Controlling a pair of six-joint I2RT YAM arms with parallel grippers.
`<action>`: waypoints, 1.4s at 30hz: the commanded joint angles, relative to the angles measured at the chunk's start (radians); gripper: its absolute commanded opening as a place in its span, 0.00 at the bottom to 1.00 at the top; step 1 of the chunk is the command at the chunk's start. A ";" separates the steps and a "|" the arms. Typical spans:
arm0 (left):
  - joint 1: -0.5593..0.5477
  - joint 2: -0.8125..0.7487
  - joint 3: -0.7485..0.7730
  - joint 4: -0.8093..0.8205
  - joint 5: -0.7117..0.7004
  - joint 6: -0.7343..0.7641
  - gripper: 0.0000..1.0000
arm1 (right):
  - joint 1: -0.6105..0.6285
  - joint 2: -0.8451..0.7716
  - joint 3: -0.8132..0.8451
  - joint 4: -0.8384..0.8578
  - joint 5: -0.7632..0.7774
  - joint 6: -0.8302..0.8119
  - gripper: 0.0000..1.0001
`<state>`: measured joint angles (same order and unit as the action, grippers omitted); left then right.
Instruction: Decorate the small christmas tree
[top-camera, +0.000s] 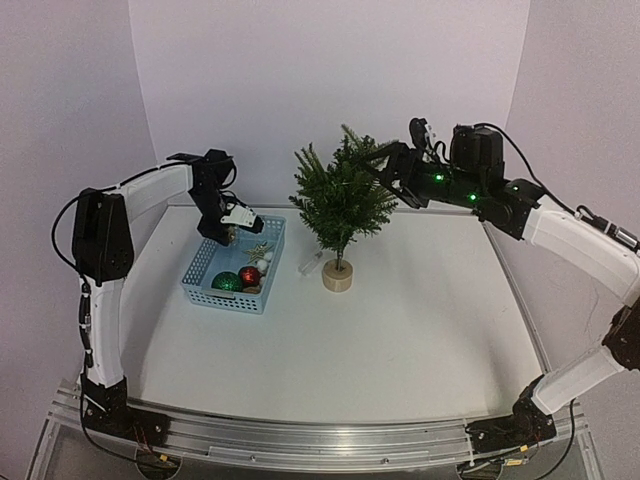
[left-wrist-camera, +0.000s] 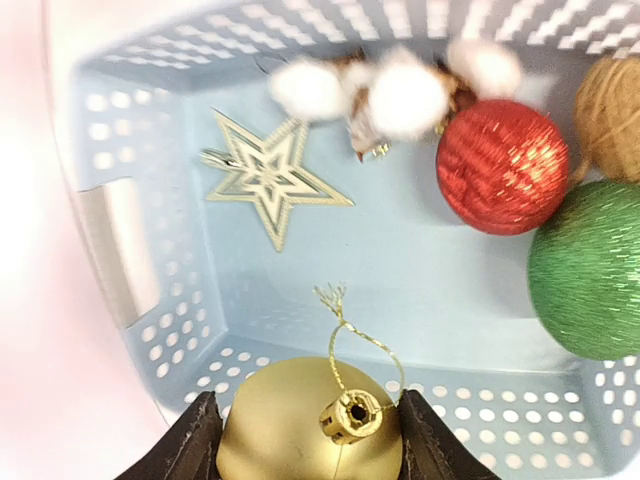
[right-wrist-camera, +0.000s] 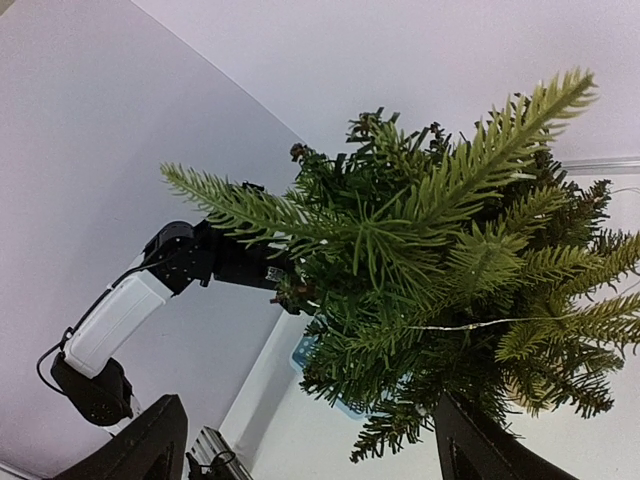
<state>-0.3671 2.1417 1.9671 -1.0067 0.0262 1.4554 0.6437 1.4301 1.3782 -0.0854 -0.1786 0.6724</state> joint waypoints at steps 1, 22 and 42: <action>0.005 -0.150 0.029 -0.017 0.123 -0.084 0.49 | -0.003 0.010 0.050 0.014 -0.017 -0.017 0.85; -0.151 -0.213 0.396 0.007 0.414 -0.330 0.51 | -0.019 -0.033 0.000 0.013 0.034 -0.044 0.85; -0.212 -0.193 0.349 0.060 0.422 -0.279 0.53 | -0.023 -0.025 0.009 0.013 0.021 -0.041 0.86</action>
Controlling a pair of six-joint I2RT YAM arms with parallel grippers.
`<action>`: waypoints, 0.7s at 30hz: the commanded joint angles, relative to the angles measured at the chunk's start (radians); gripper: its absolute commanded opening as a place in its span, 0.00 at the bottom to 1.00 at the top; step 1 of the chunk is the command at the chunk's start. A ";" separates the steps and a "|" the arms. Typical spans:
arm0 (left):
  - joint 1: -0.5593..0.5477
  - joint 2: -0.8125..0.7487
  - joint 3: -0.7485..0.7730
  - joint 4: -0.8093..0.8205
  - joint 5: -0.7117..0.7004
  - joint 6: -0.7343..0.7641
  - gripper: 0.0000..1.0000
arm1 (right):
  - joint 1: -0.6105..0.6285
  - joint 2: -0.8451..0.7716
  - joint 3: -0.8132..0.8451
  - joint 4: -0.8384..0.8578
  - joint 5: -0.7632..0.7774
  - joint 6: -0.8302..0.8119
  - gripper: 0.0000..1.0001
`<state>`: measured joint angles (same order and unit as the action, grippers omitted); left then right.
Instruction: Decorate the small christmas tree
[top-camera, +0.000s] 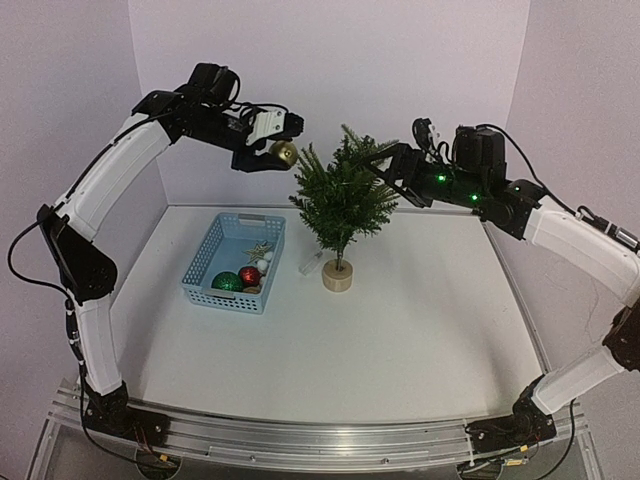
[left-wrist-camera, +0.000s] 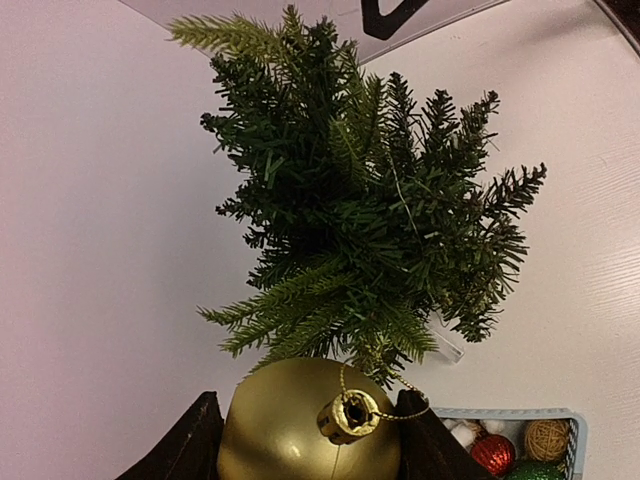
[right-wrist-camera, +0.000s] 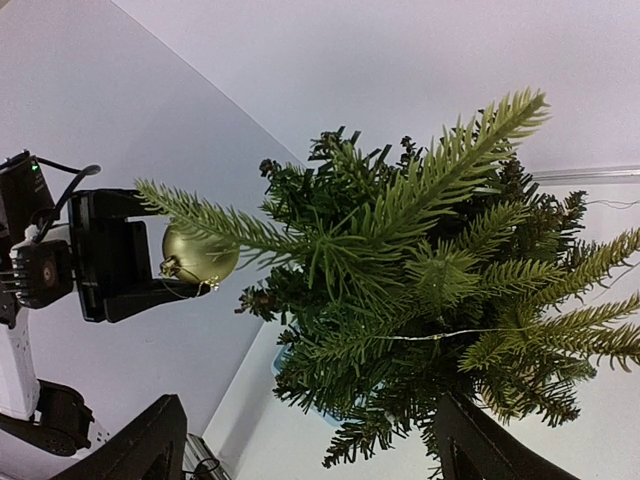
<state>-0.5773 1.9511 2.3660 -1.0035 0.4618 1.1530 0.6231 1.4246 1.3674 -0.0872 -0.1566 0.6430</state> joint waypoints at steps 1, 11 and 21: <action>-0.003 -0.004 -0.069 0.065 -0.026 0.033 0.53 | -0.003 -0.023 0.014 0.016 0.002 -0.010 0.86; -0.029 -0.001 -0.133 0.148 -0.083 0.029 0.52 | -0.003 -0.030 0.007 0.017 0.004 -0.008 0.86; -0.026 -0.005 -0.100 0.237 -0.094 -0.111 0.49 | -0.004 -0.033 -0.001 0.017 0.007 -0.003 0.86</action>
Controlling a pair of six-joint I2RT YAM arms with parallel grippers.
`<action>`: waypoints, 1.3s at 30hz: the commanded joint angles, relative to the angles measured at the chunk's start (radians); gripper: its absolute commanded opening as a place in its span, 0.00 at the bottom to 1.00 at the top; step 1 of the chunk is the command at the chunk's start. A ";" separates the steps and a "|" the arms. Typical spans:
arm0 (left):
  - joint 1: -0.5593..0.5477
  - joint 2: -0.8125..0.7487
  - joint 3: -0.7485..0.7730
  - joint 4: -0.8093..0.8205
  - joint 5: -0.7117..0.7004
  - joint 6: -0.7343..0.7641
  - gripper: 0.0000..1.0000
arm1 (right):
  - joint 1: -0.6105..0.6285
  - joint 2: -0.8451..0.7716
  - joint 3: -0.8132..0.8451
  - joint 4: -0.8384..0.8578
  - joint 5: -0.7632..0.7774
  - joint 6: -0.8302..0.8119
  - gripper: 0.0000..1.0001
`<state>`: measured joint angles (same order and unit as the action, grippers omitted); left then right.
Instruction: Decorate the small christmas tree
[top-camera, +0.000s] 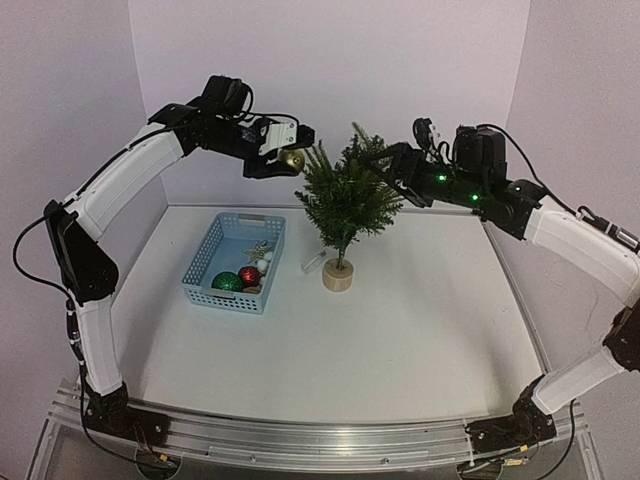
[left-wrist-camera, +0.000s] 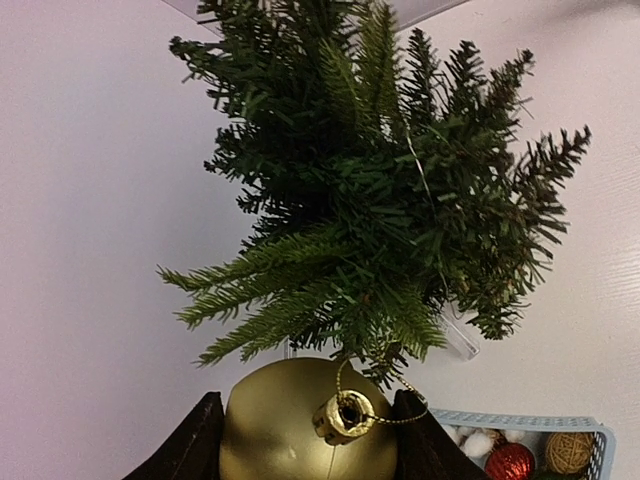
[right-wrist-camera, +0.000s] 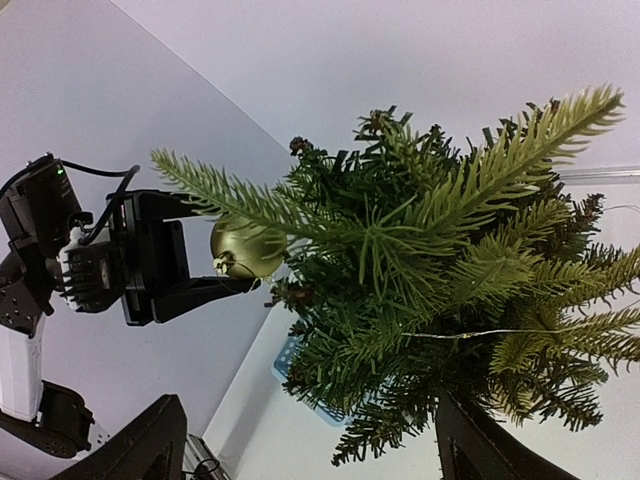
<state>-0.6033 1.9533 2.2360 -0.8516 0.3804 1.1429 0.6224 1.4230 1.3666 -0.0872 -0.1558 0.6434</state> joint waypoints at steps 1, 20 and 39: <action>0.002 -0.010 0.027 0.092 -0.016 -0.128 0.49 | -0.003 -0.031 0.000 0.017 0.005 -0.002 0.86; 0.062 -0.093 -0.081 0.141 -0.076 -0.494 0.48 | -0.002 -0.023 -0.005 0.021 0.002 0.011 0.86; 0.043 -0.109 -0.164 0.107 0.006 -0.594 0.47 | -0.003 -0.033 -0.019 0.027 0.011 0.011 0.85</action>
<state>-0.5491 1.8896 2.0664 -0.7542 0.3575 0.5753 0.6224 1.4227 1.3495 -0.0845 -0.1535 0.6544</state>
